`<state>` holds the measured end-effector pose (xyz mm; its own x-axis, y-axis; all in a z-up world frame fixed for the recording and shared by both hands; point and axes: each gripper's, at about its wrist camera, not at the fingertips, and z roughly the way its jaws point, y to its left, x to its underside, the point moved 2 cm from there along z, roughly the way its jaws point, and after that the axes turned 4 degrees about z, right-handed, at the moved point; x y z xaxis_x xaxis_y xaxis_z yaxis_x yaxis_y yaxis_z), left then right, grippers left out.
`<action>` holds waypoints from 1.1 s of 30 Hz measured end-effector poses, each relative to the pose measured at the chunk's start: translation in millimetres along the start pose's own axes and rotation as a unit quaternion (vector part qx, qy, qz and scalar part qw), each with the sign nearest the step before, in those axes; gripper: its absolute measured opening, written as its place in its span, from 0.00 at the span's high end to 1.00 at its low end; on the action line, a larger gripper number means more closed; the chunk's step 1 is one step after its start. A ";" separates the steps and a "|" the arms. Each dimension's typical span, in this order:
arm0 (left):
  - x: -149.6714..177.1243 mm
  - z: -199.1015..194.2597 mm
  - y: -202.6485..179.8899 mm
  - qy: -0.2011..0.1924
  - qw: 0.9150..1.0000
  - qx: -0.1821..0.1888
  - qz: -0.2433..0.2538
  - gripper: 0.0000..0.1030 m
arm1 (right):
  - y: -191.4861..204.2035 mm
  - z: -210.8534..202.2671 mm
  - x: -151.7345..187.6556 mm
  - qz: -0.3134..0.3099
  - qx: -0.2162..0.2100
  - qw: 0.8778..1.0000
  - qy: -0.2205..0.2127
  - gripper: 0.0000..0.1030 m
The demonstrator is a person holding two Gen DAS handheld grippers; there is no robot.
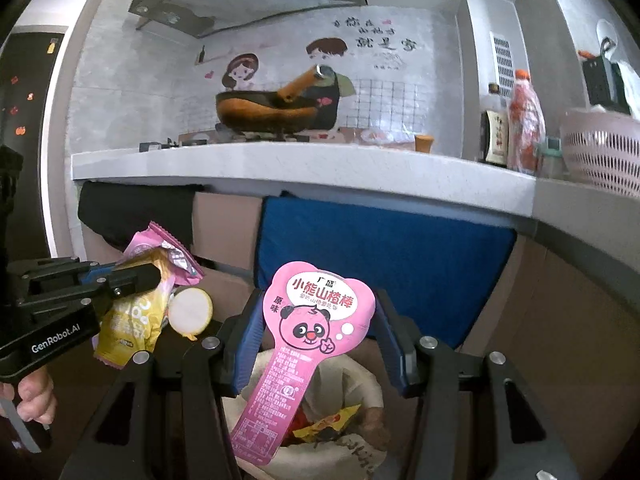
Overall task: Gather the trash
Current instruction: 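Carry the wrapper and lollipop card with both tools over the lined bin, then open the left tool over the bin while the right tool releases the card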
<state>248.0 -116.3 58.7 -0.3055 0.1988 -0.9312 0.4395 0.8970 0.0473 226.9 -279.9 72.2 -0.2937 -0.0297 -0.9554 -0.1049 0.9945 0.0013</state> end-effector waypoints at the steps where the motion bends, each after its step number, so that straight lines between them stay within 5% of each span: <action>1: 2.9 4.4 0.1 0.004 1.000 0.001 0.000 0.94 | -1.6 3.6 2.4 0.001 0.001 1.000 0.003 0.52; 29: 67.5 129.1 16.3 0.126 0.988 0.059 -0.063 0.94 | -37.0 110.8 69.2 0.055 -0.003 0.992 0.116 0.52; 33: 73.9 143.3 25.5 0.141 0.982 0.091 -0.090 0.90 | -39.3 121.3 72.3 0.066 -0.008 0.990 0.125 0.51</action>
<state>357.7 -135.3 -60.8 -0.6029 0.1685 -0.7798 0.4933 0.8469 -0.1984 325.0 -308.9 -32.8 -0.5312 0.0749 -0.8439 -0.0648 0.9896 0.1286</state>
